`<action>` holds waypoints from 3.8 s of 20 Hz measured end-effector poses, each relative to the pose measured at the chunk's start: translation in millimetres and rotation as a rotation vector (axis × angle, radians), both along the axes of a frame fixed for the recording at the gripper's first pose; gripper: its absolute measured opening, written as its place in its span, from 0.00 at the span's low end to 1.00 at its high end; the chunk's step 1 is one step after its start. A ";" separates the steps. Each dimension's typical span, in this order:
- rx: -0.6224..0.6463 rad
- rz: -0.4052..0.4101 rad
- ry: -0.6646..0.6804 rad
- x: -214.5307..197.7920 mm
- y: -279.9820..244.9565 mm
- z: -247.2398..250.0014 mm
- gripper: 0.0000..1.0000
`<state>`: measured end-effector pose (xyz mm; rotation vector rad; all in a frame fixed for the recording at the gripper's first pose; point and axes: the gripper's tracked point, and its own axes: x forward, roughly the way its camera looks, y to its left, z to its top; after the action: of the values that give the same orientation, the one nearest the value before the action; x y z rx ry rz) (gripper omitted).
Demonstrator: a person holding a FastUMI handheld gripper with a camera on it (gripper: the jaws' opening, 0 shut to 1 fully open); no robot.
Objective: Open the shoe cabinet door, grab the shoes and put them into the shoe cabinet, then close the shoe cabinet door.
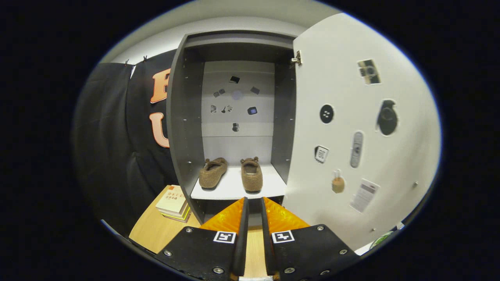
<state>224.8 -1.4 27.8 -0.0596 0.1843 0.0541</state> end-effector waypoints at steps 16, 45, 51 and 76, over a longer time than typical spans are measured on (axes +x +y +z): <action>0.037 -0.267 -0.009 -114.4 -212.4 -30.8 0.32; 0.140 0.317 -0.083 -60.1 -114.7 -32.9 0.46; 0.126 0.421 -0.077 -55.0 -72.6 -33.7 0.53; 0.069 0.602 -0.063 -22.4 -4.2 -36.9 0.82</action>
<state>202.4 -5.7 -9.1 -0.0462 0.0961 0.6578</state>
